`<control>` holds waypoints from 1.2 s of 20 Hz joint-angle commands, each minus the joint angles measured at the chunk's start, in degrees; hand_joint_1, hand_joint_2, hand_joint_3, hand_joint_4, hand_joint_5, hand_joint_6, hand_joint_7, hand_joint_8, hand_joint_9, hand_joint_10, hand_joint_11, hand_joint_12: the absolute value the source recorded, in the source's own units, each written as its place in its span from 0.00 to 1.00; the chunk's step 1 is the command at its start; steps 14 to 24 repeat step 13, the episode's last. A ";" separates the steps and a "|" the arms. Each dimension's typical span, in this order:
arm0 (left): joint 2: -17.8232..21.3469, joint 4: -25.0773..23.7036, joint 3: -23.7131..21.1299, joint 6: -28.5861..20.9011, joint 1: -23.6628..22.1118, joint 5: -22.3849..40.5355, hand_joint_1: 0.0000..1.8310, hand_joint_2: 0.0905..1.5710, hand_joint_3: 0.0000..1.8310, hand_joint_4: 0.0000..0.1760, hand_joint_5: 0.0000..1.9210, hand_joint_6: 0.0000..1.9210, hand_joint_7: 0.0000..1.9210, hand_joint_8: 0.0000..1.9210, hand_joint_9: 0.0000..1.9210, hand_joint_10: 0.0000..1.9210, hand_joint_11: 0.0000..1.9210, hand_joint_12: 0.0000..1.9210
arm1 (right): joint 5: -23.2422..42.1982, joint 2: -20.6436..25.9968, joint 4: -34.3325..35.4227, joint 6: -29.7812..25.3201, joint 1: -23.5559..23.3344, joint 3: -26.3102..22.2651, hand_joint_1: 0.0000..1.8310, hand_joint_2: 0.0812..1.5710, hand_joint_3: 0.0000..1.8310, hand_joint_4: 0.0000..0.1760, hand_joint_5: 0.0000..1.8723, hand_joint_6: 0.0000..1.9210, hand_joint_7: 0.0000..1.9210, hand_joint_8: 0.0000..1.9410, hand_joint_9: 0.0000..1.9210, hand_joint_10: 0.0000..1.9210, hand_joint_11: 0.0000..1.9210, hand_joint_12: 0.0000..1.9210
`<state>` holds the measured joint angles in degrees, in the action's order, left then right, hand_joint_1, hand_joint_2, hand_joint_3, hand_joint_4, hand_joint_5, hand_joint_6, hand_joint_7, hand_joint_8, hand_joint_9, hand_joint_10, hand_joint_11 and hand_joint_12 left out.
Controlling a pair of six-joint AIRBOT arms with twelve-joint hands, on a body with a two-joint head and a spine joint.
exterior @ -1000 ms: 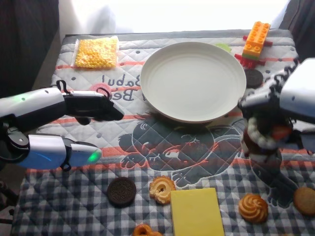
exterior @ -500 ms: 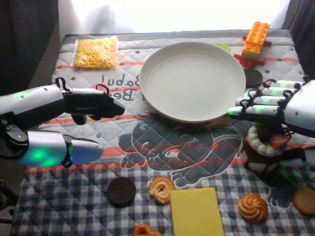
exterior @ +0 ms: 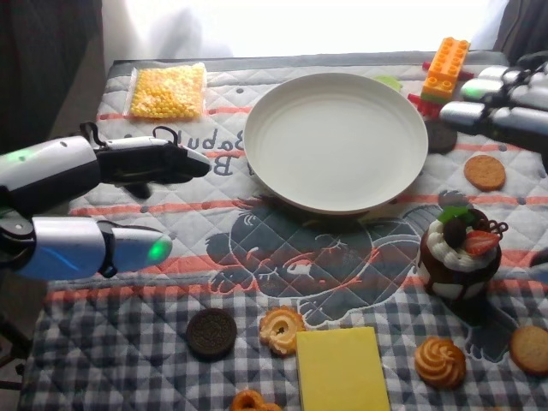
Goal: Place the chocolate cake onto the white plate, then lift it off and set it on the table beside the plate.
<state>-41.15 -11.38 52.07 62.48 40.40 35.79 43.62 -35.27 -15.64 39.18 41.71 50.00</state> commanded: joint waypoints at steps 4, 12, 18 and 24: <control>1.29 3.93 -0.34 -0.43 0.89 11.12 0.38 0.77 0.00 0.33 0.05 0.16 0.10 0.01 0.03 0.07 0.00 0.36 | 13.94 2.10 8.26 6.41 4.05 -2.72 0.26 0.69 0.01 0.27 0.00 0.00 0.00 0.00 0.00 0.00 0.00 0.13; 2.14 10.32 -0.39 -0.01 3.04 25.26 0.40 0.74 0.00 0.80 0.00 0.00 0.00 0.00 0.00 0.00 0.01 0.01 | 33.75 1.70 20.26 11.95 12.29 -3.81 0.34 0.70 0.00 0.49 0.00 0.00 0.00 0.00 0.00 0.00 0.00 0.05; 2.64 10.82 -0.66 -0.01 3.35 27.02 0.40 0.74 0.00 0.74 0.00 0.00 0.00 0.00 0.00 0.00 0.01 0.01 | 35.36 1.70 21.06 12.39 12.65 -3.81 0.33 0.68 0.00 0.56 0.00 0.00 0.00 0.00 0.00 0.00 0.00 0.06; 2.64 10.82 -0.66 -0.01 3.35 27.02 0.40 0.74 0.00 0.74 0.00 0.00 0.00 0.00 0.00 0.00 0.01 0.01 | 35.36 1.70 21.06 12.39 12.65 -3.81 0.33 0.68 0.00 0.56 0.00 0.00 0.00 0.00 0.00 0.00 0.00 0.06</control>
